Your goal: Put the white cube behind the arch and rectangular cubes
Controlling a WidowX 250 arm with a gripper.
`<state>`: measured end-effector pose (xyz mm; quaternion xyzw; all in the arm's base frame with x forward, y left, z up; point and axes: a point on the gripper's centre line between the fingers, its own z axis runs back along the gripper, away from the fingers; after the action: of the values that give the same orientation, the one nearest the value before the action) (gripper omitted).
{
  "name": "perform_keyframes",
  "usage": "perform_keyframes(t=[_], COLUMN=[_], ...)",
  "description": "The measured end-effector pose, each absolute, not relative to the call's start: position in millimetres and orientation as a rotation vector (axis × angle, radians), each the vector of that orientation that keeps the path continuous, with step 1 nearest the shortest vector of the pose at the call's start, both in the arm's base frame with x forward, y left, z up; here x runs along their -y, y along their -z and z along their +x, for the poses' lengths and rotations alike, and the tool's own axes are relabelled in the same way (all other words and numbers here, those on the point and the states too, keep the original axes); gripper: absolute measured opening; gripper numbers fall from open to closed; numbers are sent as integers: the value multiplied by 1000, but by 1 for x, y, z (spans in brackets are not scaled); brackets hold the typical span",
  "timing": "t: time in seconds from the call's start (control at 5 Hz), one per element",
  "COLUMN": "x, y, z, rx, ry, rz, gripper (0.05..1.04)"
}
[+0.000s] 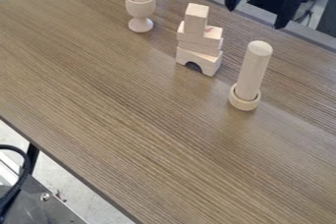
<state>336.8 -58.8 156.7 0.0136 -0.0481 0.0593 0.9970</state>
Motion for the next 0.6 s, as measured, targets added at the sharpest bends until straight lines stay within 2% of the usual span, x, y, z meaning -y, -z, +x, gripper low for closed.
perform_keyframes(t=[0.2, 0.6], x=[59, 55], y=[-145, -144], z=[335, 337], rx=[60, 63], ry=[-118, -140], rz=[35, 30], gripper=[999, 999])
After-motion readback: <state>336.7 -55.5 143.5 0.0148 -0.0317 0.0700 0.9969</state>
